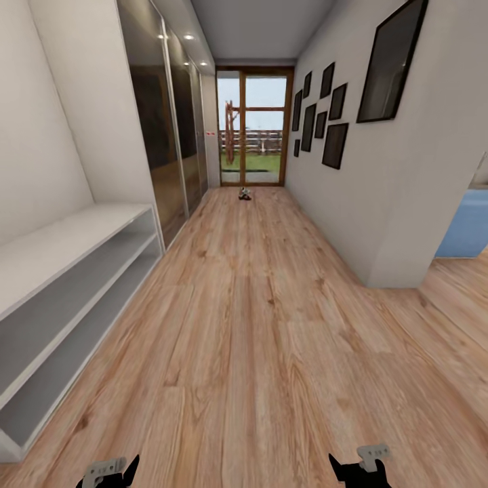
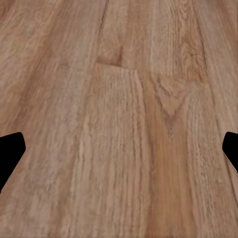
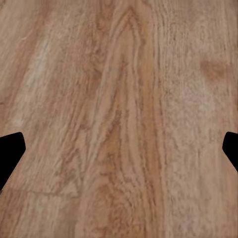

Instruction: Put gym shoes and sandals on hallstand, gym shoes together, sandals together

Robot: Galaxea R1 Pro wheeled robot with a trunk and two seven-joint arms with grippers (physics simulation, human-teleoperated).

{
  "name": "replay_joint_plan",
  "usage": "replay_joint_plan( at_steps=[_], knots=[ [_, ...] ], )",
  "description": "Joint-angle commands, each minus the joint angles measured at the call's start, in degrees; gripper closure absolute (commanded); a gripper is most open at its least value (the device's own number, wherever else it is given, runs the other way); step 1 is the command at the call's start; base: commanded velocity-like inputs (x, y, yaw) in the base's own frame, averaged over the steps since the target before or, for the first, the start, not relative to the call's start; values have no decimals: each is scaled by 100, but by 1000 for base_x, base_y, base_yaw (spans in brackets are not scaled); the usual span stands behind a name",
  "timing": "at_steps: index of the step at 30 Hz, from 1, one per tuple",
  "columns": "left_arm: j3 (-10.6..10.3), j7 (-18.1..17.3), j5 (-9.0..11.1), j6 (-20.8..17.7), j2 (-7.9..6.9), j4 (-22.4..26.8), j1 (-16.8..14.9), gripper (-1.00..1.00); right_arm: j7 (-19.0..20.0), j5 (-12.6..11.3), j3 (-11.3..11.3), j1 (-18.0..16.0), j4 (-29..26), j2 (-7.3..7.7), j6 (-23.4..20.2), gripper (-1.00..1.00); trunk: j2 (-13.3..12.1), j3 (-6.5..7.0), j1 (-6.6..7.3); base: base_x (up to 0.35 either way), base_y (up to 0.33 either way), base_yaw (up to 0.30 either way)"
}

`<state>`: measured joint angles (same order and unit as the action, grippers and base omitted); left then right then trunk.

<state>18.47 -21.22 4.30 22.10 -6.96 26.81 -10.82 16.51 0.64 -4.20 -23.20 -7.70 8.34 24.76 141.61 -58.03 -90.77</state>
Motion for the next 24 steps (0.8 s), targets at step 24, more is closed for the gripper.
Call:
replay_joint_plan(
  at_steps=[24],
  knots=[
    [25, -58, 45, -4, 2, -3, 1, -100, 54, 1, -46, -6, 5, -8, 6, -100, 2, -20, -2, 337, 0, 0]
  ],
)
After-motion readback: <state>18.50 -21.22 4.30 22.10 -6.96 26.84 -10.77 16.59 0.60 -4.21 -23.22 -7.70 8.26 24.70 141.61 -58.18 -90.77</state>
